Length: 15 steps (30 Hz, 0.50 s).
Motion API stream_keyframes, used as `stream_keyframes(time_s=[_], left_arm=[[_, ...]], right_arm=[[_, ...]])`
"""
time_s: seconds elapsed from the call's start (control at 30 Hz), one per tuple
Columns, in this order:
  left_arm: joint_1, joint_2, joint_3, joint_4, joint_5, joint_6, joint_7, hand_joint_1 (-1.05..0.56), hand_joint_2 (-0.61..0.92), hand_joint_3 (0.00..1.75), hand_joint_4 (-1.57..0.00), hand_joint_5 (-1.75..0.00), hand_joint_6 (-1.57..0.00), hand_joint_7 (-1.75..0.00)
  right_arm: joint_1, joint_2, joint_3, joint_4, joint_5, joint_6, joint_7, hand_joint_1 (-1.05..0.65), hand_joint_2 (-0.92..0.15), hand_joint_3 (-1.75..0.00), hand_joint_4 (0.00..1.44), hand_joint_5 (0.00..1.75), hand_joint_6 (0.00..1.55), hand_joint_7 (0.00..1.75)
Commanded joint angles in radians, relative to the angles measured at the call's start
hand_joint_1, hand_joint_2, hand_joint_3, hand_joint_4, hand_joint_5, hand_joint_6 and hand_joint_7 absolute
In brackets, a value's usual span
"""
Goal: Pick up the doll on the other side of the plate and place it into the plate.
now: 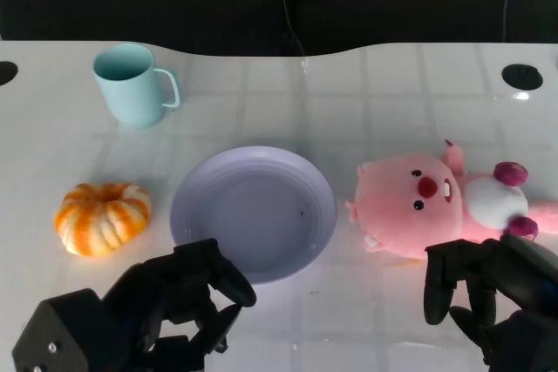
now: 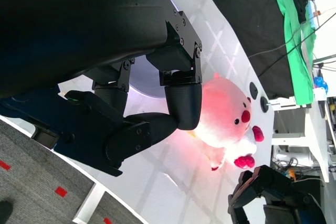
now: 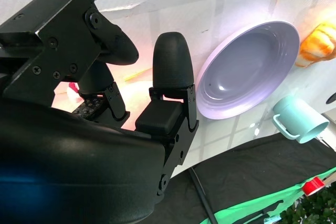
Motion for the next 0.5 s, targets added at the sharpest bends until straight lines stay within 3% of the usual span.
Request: stream_keyframes(time_s=[0.03,0.2,0.3,0.37,0.5], left_arm=[[-0.005,0.012,0.011,0.011,-0.001,-0.016,-0.002,-0.24,0.71,0.87,-0.62,-1.75,-0.63,-1.42],[-0.005,0.019,0.013,0.008,0.002,-0.001,-0.002,-0.24,0.72,0.87,-0.60,-1.75,-0.62,-1.42],[-0.007,0.019,0.013,0.012,0.002,-0.009,-0.004,-0.25,0.72,0.86,-0.60,-1.75,-0.62,-1.42],[-0.007,0.017,0.012,0.014,0.002,-0.012,-0.003,-0.24,0.72,0.86,-0.61,-1.75,-0.62,-1.42],[-0.006,0.017,0.011,0.014,0.001,-0.010,-0.003,-0.24,0.72,0.86,-0.61,-1.75,-0.62,-1.42]], right_arm=[[-0.007,-0.008,-0.004,0.001,0.010,0.006,-0.001,0.05,-0.41,-1.22,0.82,1.73,0.80,1.31],[-0.004,0.007,-0.013,0.005,0.012,-0.025,-0.042,0.08,-0.36,-1.24,0.85,1.47,0.85,1.03],[-0.001,0.021,-0.026,-0.024,0.018,-0.003,-0.057,0.08,-0.41,-1.06,0.84,1.32,0.82,0.92],[0.004,0.035,-0.036,-0.045,0.020,0.010,-0.072,0.04,-0.51,-0.80,0.77,1.15,0.78,0.75],[0.004,0.051,-0.056,-0.086,0.009,0.012,-0.103,-0.03,-0.56,-0.66,0.60,0.83,0.63,0.44]])
